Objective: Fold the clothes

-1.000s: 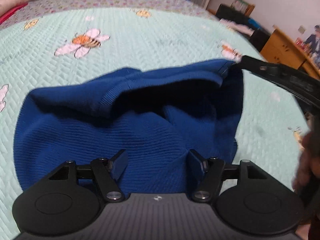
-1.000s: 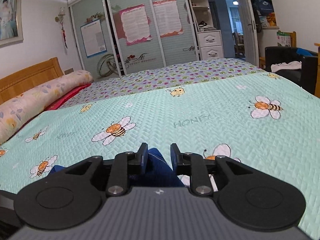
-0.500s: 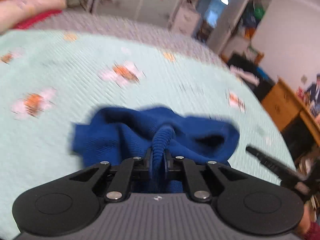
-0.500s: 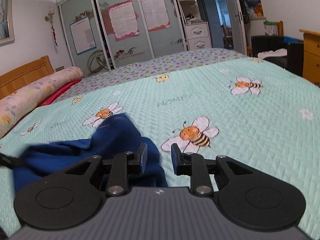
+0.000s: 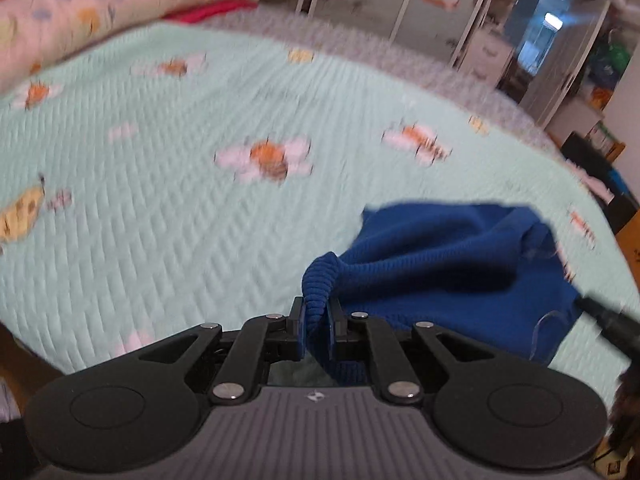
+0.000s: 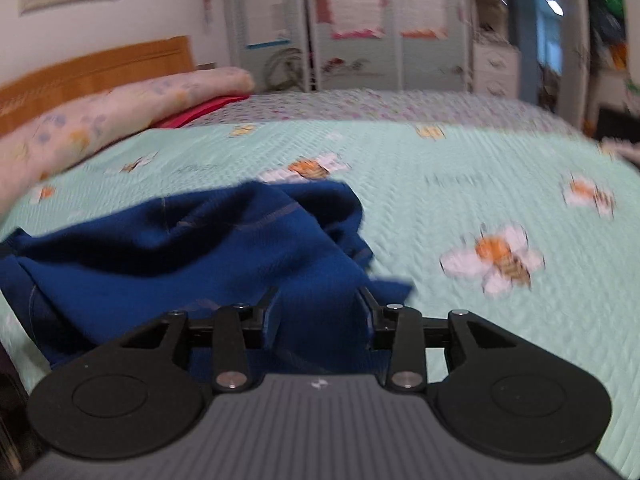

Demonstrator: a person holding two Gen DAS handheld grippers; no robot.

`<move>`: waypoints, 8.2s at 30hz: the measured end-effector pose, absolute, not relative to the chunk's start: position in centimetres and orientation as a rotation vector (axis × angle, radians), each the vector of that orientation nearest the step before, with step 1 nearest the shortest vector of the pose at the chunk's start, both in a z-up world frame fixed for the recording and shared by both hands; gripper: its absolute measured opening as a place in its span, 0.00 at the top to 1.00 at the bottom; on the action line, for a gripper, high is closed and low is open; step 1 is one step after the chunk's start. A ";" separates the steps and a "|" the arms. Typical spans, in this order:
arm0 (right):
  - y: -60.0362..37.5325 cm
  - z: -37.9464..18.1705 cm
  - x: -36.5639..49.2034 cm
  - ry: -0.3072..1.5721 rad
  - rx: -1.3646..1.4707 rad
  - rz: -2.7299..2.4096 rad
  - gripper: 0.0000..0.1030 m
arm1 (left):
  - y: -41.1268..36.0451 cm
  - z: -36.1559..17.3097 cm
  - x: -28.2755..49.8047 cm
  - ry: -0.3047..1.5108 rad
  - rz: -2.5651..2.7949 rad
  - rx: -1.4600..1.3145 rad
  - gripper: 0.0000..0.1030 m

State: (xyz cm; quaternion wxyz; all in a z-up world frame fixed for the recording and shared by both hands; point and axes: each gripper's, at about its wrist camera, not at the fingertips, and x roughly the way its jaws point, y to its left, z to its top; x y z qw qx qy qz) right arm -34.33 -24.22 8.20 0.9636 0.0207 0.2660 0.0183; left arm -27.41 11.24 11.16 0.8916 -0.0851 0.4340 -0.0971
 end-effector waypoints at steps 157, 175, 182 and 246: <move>-31.1 3.7 -34.5 0.407 0.658 0.041 0.80 | -16.1 30.4 -4.0 0.175 -0.202 0.519 0.96; -29.8 4.1 -27.5 0.471 0.412 0.043 0.55 | 5.0 12.2 -0.7 0.853 0.013 -0.159 0.59; -28.1 3.6 -24.0 0.518 0.309 0.041 0.53 | -1.2 5.0 -11.1 1.080 -0.352 -0.163 0.59; -29.4 -0.3 -30.4 0.572 0.621 -0.080 0.46 | -5.4 2.3 -12.4 0.830 -0.349 0.009 0.50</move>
